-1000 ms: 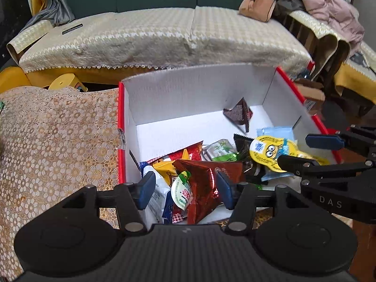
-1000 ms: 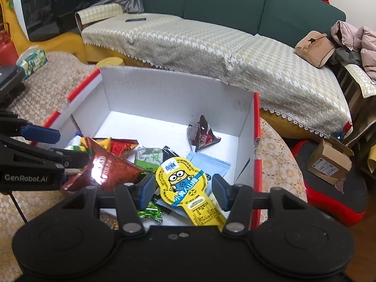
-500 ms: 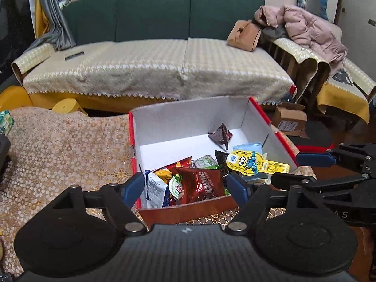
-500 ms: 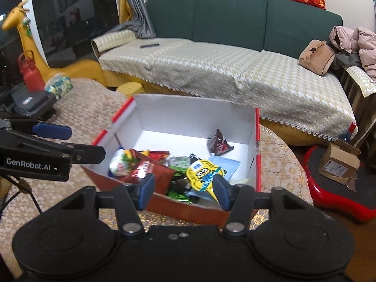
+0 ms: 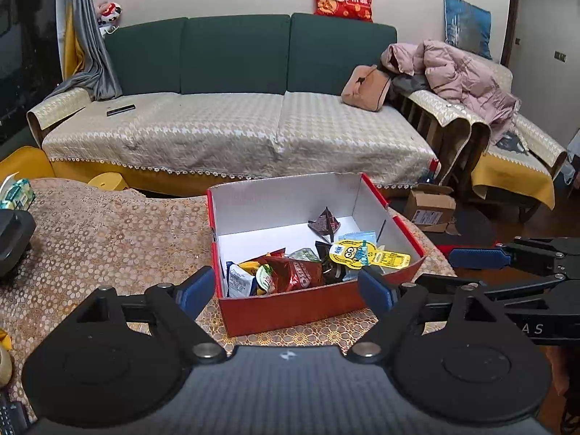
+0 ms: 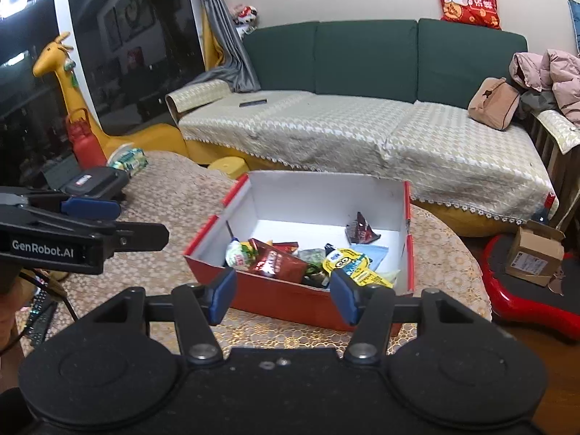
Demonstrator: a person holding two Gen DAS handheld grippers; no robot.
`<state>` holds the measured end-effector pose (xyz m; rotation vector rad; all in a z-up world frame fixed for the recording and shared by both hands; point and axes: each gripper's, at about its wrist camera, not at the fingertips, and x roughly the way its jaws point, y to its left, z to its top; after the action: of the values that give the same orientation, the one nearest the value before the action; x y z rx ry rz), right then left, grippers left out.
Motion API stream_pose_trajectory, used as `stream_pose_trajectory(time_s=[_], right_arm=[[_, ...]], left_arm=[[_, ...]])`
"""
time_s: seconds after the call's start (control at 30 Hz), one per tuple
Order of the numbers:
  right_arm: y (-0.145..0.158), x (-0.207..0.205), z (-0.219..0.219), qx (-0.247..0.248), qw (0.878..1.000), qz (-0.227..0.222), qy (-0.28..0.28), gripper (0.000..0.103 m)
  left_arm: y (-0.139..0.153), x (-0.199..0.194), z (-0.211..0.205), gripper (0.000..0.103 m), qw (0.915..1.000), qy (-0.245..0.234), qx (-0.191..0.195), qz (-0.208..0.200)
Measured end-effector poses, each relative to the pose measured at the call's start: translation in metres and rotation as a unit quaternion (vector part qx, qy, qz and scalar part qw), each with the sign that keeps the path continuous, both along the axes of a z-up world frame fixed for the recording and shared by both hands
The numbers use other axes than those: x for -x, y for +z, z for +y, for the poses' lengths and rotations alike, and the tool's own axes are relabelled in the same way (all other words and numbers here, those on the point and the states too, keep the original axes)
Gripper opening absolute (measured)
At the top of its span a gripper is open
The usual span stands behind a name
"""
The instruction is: Organize snacks
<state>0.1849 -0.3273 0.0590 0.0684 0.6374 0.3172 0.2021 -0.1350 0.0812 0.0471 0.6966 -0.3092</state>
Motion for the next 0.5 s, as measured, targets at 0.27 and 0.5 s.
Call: stream_pose_trajectory(time_s=[0.27,0.5], right_arm=[[0.010,0.030,0.002,-0.015,0.999,-0.039,-0.006,0.103],[0.013,0.047,0.006,-0.028,0.998,-0.048,-0.008,0.103]], left_arm=[[0.005,0.023,0.008,0.095,0.9998,0.009,0.014,-0.012],[0.004,0.040,0.009,0.100,0.9996,0.015,0.016,-0.019]])
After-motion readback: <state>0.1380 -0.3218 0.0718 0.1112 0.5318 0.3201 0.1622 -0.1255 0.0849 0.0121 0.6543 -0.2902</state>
